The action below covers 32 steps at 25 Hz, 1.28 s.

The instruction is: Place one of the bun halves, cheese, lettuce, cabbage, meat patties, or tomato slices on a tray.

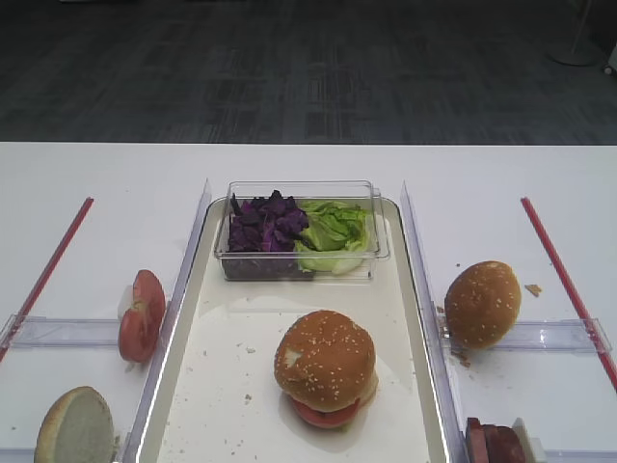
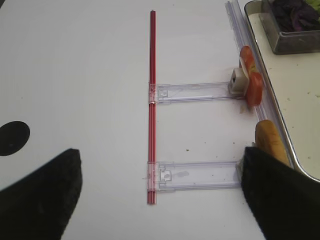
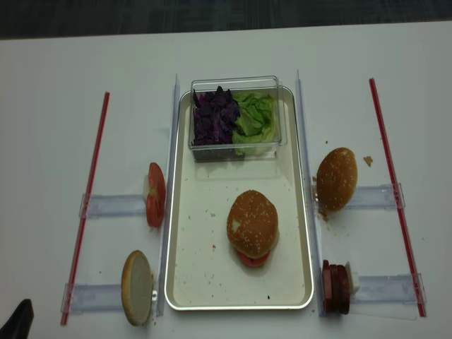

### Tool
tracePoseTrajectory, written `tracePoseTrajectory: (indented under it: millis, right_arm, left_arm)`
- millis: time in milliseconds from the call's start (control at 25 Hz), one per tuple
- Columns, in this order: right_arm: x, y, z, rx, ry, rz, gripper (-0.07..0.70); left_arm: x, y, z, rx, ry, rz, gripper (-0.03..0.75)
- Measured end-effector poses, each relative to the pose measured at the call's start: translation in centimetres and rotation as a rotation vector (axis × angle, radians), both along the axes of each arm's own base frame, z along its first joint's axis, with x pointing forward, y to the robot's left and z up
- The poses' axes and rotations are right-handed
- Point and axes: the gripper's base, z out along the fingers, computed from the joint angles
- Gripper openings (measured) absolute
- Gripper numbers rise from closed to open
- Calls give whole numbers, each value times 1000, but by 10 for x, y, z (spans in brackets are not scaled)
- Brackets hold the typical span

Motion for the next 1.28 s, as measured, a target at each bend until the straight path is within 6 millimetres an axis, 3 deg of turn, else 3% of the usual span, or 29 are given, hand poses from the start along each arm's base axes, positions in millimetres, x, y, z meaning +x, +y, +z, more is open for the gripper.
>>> tracePoseTrajectory:
  millis: [1280]
  right_arm:
    - [0,0,0,-1,0,1,38]
  left_arm:
    - [0,0,0,0,0,0,597]
